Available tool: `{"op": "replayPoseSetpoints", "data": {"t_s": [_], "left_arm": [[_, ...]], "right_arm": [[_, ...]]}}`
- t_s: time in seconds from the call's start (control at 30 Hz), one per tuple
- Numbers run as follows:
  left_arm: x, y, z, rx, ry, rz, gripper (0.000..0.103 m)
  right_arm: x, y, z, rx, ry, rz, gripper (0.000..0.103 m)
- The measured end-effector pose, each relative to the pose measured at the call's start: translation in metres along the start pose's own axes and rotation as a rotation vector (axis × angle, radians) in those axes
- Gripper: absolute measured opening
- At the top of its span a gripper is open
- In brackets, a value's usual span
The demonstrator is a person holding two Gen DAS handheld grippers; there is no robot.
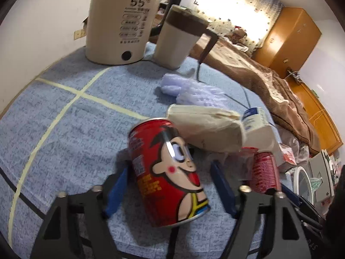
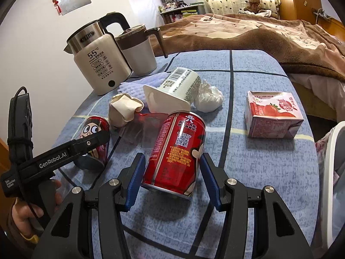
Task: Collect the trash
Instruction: 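Grasp a red can with the right tool while the left tool grasps another red can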
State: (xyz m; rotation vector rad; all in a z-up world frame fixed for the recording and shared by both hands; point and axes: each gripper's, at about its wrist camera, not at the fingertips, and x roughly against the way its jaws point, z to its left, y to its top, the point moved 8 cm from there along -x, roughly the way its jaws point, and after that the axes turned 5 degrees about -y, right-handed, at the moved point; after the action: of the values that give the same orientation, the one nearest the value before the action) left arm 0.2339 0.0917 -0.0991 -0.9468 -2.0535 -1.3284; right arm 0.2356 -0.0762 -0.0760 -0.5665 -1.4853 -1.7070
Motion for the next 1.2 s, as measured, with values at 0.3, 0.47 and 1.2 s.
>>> {"op": "replayPoseSetpoints", "data": {"t_s": [0.3,0.47,1.2], "left_arm": [[0.001,-0.006,-0.002,-0.041,-0.011,0.012,0.063],[0.008,-0.017,-0.010,-0.075,-0.036,0.025,0.062],[0.015,-0.042,-0.026,-0.135,-0.034,0.054,0.062]], "right_arm": [[0.003,-0.003,0.003,0.019,-0.009,0.000,0.053],[0.010,-0.012,0.009,0.113,-0.026,0.003,0.053],[0.010,-0.015,0.004,0.126,-0.095,0.039,0.055]]}}
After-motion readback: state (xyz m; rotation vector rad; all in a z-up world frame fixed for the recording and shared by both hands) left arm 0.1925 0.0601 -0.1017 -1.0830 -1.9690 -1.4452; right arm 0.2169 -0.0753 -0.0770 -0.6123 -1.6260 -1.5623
